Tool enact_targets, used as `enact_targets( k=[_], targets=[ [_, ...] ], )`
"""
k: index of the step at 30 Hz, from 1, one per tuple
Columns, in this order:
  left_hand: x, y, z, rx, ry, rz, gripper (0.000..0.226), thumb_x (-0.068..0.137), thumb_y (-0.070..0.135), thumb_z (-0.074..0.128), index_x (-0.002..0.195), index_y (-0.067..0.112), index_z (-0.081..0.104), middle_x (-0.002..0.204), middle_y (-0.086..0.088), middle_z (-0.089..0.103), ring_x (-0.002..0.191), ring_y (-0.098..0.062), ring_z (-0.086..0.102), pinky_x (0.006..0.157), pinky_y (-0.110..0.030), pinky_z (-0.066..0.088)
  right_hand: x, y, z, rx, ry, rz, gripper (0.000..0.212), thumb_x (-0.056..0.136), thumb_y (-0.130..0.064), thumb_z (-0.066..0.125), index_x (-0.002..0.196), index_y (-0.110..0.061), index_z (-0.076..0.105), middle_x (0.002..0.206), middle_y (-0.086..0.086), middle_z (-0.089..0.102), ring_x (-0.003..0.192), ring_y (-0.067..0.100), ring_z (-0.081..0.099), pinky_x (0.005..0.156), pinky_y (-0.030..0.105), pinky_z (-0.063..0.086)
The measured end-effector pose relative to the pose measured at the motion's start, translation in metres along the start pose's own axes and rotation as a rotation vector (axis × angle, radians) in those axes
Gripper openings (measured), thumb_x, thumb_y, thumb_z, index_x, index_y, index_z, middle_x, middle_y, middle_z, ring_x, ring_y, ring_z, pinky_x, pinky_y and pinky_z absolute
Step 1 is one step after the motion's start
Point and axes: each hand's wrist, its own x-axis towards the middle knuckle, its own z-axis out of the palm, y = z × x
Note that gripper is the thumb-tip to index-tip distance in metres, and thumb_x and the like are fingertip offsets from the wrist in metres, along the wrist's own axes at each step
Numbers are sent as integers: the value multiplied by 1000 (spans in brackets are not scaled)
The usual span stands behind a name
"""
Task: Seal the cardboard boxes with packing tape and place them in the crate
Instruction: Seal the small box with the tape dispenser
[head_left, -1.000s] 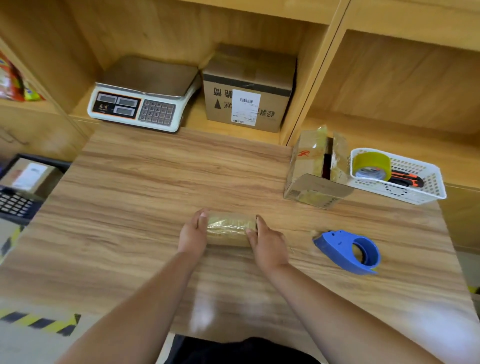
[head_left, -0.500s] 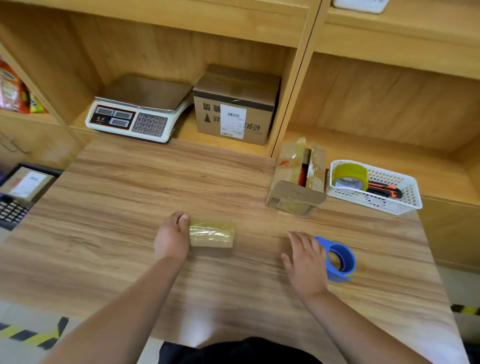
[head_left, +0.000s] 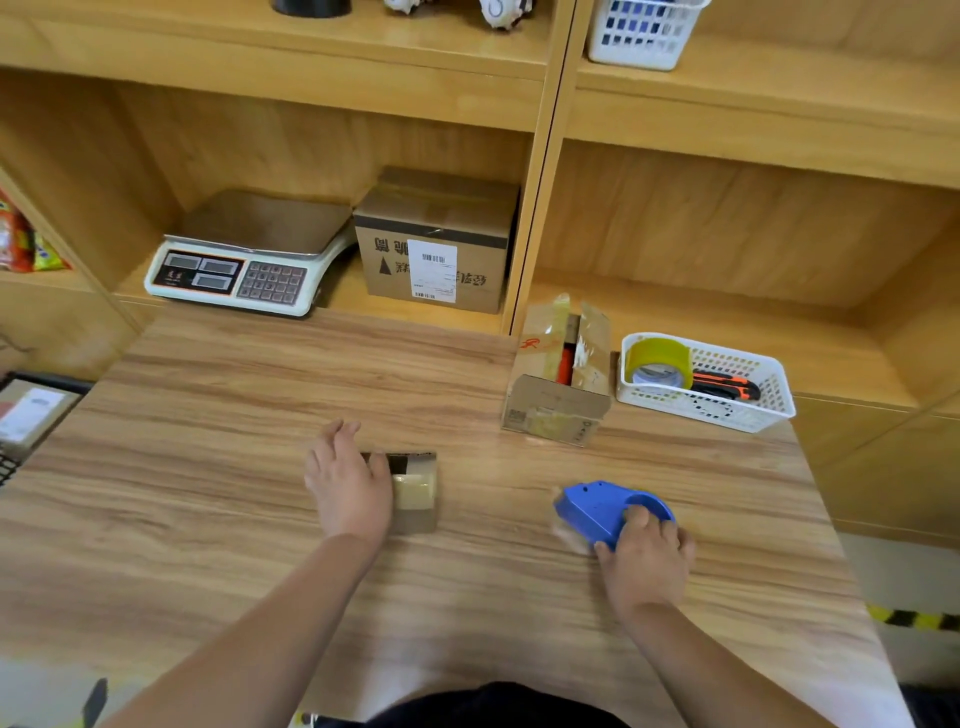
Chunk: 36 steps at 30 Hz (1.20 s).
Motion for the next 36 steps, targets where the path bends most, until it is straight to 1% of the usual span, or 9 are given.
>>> enact_targets(
  k=[4, 7, 11, 14, 18, 23, 28, 31, 36],
  targets=[
    [-6, 10, 3, -13, -37, 51, 45, 85, 7, 59, 129, 4, 50, 140, -13, 40, 125, -33, 34, 104, -38, 20, 2, 2, -6, 0, -29, 20, 36, 84, -42, 62, 112, -22, 55, 100, -5, 65, 104, 17, 55, 101, 32, 21],
    [-11, 13, 5, -37, -40, 58, 46, 83, 7, 60, 128, 8, 51, 139, -10, 41, 123, -32, 35, 98, -41, 26, -2, -1, -11, 41, -10, 10, 33, 84, -39, 63, 111, -21, 58, 92, -4, 66, 97, 16, 59, 101, 29, 21],
    [-12, 8, 4, -90, -4, 64, 44, 82, -1, 56, 125, 6, 53, 135, -11, 46, 120, -32, 38, 97, -39, 26, -8, -14, -15, 176, 95, -62, 37, 73, -23, 78, 104, -10, 65, 76, 6, 67, 82, 27, 65, 99, 34, 26],
    [-9, 0, -2, -117, -26, 102, 42, 82, -7, 52, 123, 3, 55, 128, -12, 52, 116, -34, 42, 99, -36, 26, -12, -30, -20, 218, 143, -132, 44, 65, -19, 84, 105, -7, 68, 68, 7, 66, 73, 28, 65, 98, 35, 30],
    [-4, -21, -13, -11, -119, 253, 34, 83, -6, 57, 115, 0, 64, 115, -16, 63, 114, -36, 51, 100, -42, 35, -13, -51, -26, 228, 235, -241, 48, 48, -16, 93, 90, -7, 70, 60, 5, 63, 62, 27, 64, 91, 34, 29],
    [-2, -43, -22, 67, -176, 431, 18, 73, -4, 70, 88, 4, 76, 84, -9, 70, 83, -33, 64, 79, -40, 49, -17, -68, -26, 249, 254, -279, 46, 47, -18, 94, 85, -9, 69, 58, 2, 61, 60, 25, 63, 91, 34, 29],
    [6, -45, -25, 91, -234, 475, 26, 58, -10, 81, 76, 8, 77, 73, -6, 67, 67, -29, 63, 63, -31, 52, -22, -80, -28, 248, 206, -260, 46, 52, -19, 92, 90, -9, 70, 62, 3, 63, 65, 25, 64, 94, 37, 36],
    [9, -46, -27, 231, -270, 613, 26, 52, 3, 88, 73, 12, 75, 72, -2, 65, 64, -25, 63, 53, -27, 52, -23, -86, -30, 241, 172, -223, 43, 55, -18, 91, 91, -9, 70, 64, 5, 64, 69, 28, 65, 95, 36, 32],
    [11, -60, -34, 386, -345, 768, 53, 47, 40, 91, 91, 16, 76, 85, 4, 68, 80, -17, 68, 65, -25, 56, -22, -96, -32, 215, 123, -162, 39, 66, -22, 85, 99, -9, 69, 73, 9, 67, 83, 32, 65, 98, 34, 25]
  ],
)
